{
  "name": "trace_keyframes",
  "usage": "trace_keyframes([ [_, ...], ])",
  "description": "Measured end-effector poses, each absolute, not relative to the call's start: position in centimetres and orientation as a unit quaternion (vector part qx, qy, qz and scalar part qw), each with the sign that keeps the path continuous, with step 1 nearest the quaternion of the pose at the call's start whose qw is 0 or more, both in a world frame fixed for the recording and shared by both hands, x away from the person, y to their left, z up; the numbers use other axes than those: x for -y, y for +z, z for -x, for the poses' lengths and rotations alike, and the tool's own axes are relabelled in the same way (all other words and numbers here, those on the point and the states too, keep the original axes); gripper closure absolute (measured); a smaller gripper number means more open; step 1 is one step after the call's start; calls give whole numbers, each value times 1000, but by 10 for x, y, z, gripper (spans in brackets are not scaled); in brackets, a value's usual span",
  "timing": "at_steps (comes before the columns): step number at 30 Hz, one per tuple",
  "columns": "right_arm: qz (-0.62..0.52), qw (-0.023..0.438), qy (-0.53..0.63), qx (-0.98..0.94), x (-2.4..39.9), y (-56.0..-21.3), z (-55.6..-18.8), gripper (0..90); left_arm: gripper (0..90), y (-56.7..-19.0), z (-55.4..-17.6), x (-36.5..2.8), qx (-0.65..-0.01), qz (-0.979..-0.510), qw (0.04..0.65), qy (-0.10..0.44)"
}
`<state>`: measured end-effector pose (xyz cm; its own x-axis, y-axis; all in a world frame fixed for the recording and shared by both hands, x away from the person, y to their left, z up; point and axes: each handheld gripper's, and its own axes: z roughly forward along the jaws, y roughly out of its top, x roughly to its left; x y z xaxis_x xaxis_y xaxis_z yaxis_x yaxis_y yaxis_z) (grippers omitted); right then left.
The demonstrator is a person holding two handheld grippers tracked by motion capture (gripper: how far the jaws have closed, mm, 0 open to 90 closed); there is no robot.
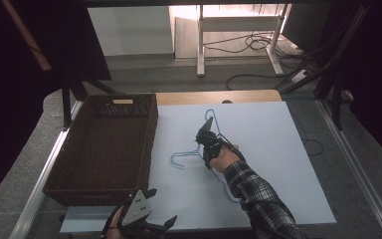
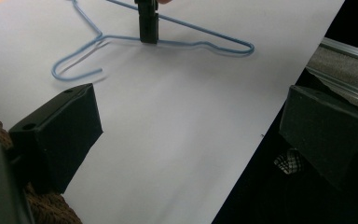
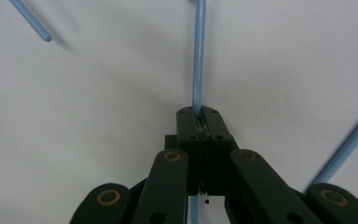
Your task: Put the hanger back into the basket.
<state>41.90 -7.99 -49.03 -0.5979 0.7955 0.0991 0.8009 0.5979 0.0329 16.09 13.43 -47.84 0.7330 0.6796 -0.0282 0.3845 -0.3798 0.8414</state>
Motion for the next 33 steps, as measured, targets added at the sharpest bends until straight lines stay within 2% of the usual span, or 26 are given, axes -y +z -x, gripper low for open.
trace_keyframes([
  [9, 443, 36, -75, 892, 96, -466, -418, 883, 55, -479, -161, -133, -326, -815, 450, 165],
  [33, 459, 145, -249, 841, 158, -432, -418, 884, 52, -476, -163, -135, -335, -803, 467, 157],
])
